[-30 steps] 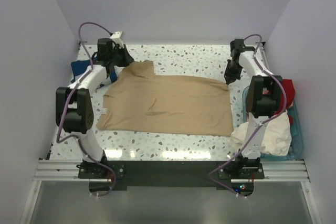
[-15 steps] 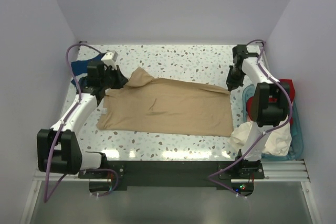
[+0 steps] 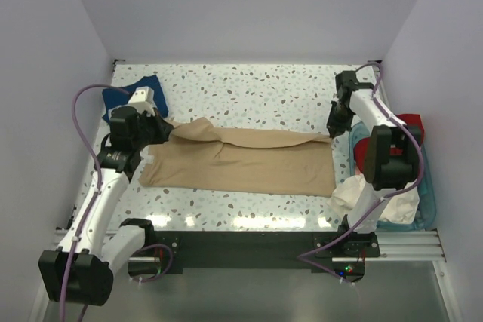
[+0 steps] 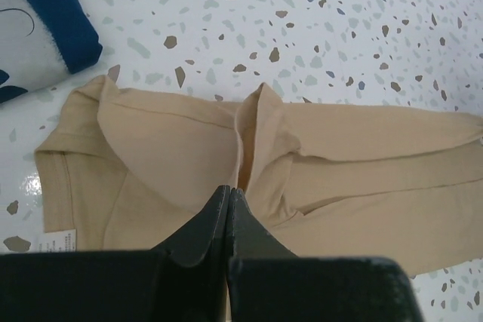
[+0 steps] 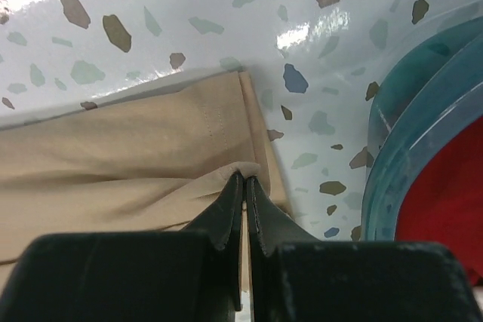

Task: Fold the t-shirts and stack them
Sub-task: Fold the tshirt

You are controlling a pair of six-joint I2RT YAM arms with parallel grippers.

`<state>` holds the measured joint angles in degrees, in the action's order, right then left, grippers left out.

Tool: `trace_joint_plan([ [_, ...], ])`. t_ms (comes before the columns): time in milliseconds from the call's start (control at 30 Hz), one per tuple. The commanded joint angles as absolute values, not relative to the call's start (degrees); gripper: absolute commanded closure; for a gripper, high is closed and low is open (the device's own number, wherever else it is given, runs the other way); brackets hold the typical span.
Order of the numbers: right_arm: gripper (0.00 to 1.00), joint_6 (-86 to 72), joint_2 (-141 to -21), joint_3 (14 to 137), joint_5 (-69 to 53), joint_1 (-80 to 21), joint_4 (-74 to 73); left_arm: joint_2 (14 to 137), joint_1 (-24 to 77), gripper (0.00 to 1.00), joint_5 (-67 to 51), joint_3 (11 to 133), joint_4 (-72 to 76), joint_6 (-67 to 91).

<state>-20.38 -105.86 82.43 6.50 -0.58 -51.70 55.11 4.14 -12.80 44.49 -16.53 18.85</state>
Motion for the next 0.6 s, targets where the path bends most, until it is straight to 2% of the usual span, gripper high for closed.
trace_joint_plan([
  [0, 1.00, -20.21, -101.69, 80.25, 6.94, -0.61, -51.24, 51.69, 3.69, 1.00, -10.72, 43.33, -20.21, 21.61],
  [567, 1.00, -21.80, -95.80, 69.79, 7.21, -0.96, -50.80, 44.56, 3.69, 1.00, -2.90, 41.40, -28.74, 27.59],
])
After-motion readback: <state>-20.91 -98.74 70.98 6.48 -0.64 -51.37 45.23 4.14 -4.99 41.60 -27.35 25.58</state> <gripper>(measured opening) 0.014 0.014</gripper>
